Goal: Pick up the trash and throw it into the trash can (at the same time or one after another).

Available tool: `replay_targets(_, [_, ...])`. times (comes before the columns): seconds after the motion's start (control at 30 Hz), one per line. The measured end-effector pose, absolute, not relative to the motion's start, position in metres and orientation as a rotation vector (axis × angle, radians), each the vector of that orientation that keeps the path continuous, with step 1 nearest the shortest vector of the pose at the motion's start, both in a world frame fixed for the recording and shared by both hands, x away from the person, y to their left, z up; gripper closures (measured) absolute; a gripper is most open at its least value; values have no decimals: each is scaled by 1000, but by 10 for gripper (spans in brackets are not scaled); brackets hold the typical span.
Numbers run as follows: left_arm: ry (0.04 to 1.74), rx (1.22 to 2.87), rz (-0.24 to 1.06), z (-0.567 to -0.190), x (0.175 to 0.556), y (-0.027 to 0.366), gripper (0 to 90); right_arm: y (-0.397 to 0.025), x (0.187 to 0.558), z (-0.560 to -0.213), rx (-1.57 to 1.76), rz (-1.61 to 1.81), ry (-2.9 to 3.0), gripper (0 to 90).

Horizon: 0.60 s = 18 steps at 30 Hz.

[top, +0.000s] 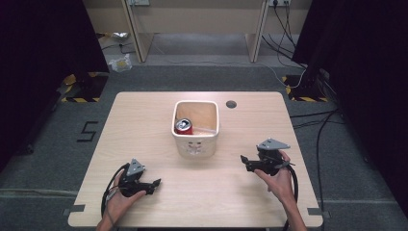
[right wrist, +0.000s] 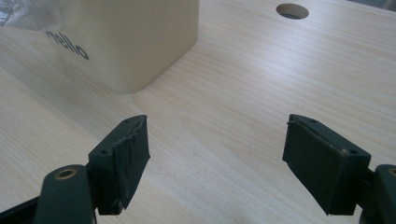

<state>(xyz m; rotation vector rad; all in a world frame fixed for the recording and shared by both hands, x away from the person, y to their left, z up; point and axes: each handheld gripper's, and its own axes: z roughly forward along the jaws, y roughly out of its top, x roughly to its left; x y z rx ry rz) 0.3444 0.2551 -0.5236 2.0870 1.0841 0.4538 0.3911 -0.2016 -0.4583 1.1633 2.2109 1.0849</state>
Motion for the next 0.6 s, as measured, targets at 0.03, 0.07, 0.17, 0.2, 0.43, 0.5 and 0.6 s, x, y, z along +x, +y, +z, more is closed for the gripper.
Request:
replay_targets(0.03, [1084, 2087, 454, -524, 344, 255, 125, -201, 391, -459, 1163, 1084, 2212, 226])
replay_targets(0.07, [1084, 2088, 454, -524, 344, 255, 125, -201, 390, -460, 1165, 1083, 2214, 226])
replay_targets(0.17, [1084, 2087, 454, -524, 344, 255, 125, -201, 389, -463, 1159, 1079, 2222, 226])
replay_targets(0.2, [1084, 2087, 454, -524, 344, 255, 125, -201, 388, -464, 1166, 1078, 2223, 226])
replay_targets(0.43, [1084, 2087, 454, -524, 344, 255, 125, -202, 383, -470, 1164, 1067, 2239, 226])
replay_targets(0.5, [1084, 2087, 454, -524, 344, 255, 125, -202, 382, -473, 1167, 1064, 2243, 226])
replay_targets(0.6, [1083, 2089, 454, -524, 344, 255, 125, -203, 380, -476, 1168, 1061, 2251, 226])
